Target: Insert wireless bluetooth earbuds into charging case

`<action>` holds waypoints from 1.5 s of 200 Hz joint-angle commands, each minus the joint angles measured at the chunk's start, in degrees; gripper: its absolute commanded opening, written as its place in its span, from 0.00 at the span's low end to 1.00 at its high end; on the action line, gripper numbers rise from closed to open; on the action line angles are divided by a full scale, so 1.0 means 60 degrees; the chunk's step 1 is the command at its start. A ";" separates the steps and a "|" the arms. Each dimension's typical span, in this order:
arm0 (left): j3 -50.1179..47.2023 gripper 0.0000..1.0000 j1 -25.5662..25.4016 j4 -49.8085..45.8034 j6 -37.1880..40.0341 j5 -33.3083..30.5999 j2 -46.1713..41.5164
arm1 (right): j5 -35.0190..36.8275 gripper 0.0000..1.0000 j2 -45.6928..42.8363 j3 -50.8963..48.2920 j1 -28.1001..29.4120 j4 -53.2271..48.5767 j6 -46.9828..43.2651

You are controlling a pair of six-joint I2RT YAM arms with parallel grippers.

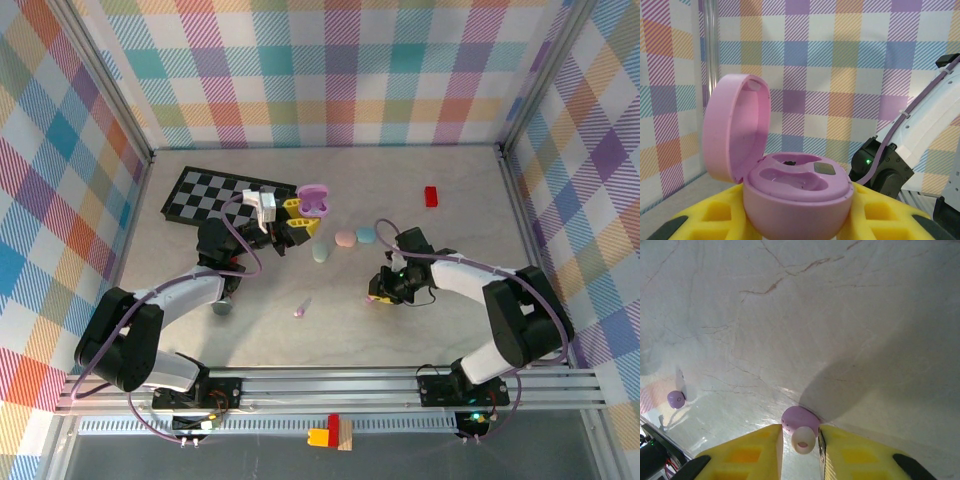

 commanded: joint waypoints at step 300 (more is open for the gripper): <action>-0.0291 0.32 0.0521 -0.0059 -0.0136 0.0121 -0.0661 | -0.0084 0.56 0.1048 0.1056 -0.0034 -0.0022 -0.0488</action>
